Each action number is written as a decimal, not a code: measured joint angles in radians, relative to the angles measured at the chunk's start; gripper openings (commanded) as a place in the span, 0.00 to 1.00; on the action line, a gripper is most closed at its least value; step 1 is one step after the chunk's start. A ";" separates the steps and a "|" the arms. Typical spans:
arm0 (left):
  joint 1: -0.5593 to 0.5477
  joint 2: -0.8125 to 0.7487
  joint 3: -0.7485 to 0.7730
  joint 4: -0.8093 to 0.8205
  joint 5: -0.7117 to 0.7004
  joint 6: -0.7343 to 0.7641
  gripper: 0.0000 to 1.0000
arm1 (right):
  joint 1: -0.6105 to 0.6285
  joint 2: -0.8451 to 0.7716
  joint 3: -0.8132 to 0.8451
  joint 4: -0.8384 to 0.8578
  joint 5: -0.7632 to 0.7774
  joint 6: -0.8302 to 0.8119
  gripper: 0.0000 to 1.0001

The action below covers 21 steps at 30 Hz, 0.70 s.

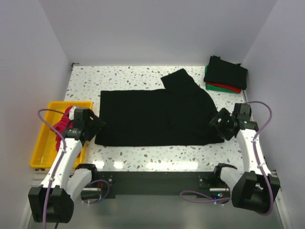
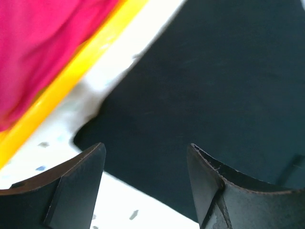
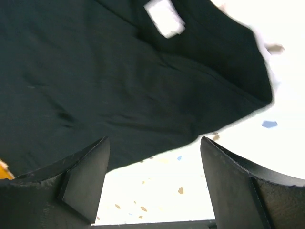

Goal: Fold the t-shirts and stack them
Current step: Fold the tshirt

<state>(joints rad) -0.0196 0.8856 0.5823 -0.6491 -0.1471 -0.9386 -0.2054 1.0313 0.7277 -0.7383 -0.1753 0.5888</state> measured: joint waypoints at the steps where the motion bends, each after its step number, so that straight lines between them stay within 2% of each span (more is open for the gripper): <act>1: 0.000 0.001 0.023 0.011 0.011 0.012 0.73 | 0.004 -0.006 0.005 0.018 -0.008 0.002 0.80; 3: -0.001 0.023 0.056 0.047 0.038 0.031 0.71 | 0.019 -0.005 0.005 0.052 -0.016 0.006 0.80; 6: -0.031 0.103 0.077 0.106 0.060 0.042 0.71 | 0.115 0.038 0.008 0.111 0.011 0.027 0.80; 10: -0.156 0.262 0.082 0.184 0.069 0.041 0.71 | 0.230 0.149 0.018 0.214 0.030 0.066 0.79; 14: -0.224 0.360 0.072 0.281 0.089 0.039 0.70 | 0.238 0.216 -0.002 0.343 0.053 0.104 0.80; 21: -0.240 0.409 -0.027 0.426 0.087 0.038 0.70 | 0.237 0.285 -0.098 0.443 0.133 0.161 0.86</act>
<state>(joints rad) -0.2592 1.2949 0.5552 -0.2234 -0.0605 -0.9009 0.0315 1.3167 0.6292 -0.2958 -0.0425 0.7498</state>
